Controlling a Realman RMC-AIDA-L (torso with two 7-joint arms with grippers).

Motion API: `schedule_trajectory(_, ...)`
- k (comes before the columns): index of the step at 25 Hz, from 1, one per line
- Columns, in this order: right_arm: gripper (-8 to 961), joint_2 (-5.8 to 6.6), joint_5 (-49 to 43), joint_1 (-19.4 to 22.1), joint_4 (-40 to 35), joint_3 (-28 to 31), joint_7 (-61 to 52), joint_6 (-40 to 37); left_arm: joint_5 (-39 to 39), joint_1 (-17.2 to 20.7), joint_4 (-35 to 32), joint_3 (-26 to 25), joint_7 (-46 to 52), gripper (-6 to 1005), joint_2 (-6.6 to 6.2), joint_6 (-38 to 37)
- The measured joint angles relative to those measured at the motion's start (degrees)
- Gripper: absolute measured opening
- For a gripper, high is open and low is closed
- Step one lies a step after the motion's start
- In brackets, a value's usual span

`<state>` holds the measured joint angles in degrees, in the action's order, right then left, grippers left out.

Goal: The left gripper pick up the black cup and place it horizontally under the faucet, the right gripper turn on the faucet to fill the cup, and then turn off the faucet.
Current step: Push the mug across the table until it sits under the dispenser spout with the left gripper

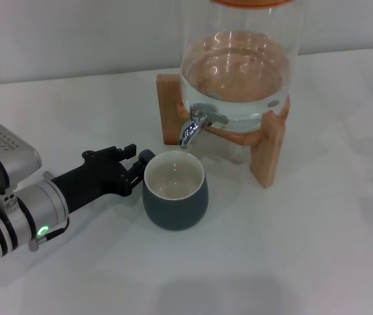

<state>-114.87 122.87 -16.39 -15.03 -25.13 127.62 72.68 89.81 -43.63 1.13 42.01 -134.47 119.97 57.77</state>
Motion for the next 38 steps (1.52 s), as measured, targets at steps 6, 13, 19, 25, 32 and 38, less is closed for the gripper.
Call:
schedule_trajectory(6, 808, 0.00, 0.00, 0.01, 0.00, 0.66, 0.08, 0.00, 0.11, 0.61, 0.00, -0.15, 0.31, 380, 0.00, 0.45)
schedule_trajectory(13, 808, 0.00, -0.01, -0.15, -0.03, 0.69, 0.09, -0.07, 0.09, 0.79, 0.00, -0.25, 0.34, 381, 0.00, 1.15)
schedule_trajectory(19, 808, 0.00, 0.00, -0.14, 0.00, 0.76, 0.09, -0.09, 0.07, 0.67, 0.00, -0.17, 0.25, 381, 0.01, 1.15)
schedule_trajectory(25, 808, 0.00, 0.01, -0.12, 0.03, 1.38, 0.09, -0.09, 0.00, 1.26, -0.18, -0.02, 0.35, 382, -0.06, 1.21)
schedule_trajectory(32, 808, 0.00, 0.01, -0.14, 0.09, 1.40, -0.06, -0.09, 0.20, 1.45, -1.09, -0.11, 0.50, 383, -0.14, 0.92)
schedule_trajectory(38, 808, 0.00, 0.00, -0.13, 0.09, 1.40, -0.22, -0.01, 0.01, 1.45, -1.42, 0.02, 0.56, 384, -0.09, 0.82)
